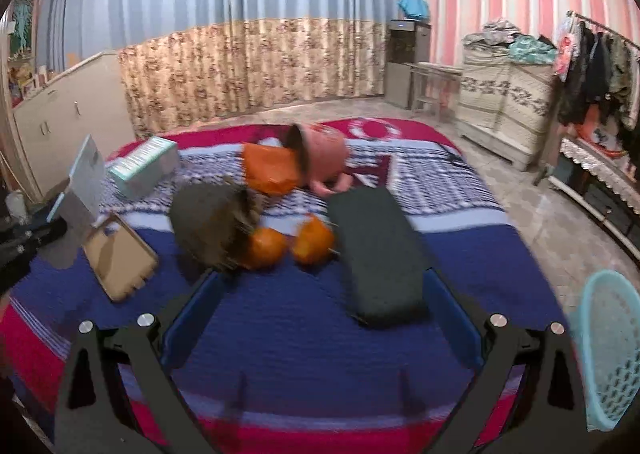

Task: Collect trash
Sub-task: 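Grasp the light-blue paper card with the left tool while the right tool grasps the black ribbed cylinder, then carry the paper card and black cylinder over the light-blue basket with both tools, then open the left tool to drop the card while the right tool drops the black cylinder, then move both tools back over the items on the bed, then grasp the crumpled tan bag with the left tool while the right tool grasps the orange peel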

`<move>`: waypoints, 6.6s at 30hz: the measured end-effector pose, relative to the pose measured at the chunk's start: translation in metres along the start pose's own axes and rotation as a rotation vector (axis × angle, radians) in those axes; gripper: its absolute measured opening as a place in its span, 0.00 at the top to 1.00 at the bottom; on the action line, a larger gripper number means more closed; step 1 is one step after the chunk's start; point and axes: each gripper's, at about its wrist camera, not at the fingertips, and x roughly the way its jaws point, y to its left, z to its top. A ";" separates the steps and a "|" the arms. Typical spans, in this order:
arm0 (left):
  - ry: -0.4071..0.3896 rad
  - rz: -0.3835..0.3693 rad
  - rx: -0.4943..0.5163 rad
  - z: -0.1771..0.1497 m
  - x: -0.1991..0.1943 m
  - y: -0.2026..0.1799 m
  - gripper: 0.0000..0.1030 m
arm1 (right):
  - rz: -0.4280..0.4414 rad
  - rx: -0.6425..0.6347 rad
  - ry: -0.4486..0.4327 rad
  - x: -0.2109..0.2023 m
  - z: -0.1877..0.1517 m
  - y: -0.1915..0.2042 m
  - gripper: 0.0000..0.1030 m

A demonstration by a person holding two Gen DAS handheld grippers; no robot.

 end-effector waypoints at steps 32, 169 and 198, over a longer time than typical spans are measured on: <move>-0.016 0.031 -0.091 -0.006 0.015 0.057 0.92 | -0.086 0.052 0.093 0.060 0.035 0.079 0.29; -0.166 -0.048 0.022 0.039 -0.004 -0.158 0.05 | -0.409 0.248 -0.083 -0.074 -0.031 -0.234 0.05; -0.012 0.031 -0.038 0.006 0.061 -0.064 0.08 | -0.200 0.197 -0.007 -0.008 -0.021 -0.132 0.05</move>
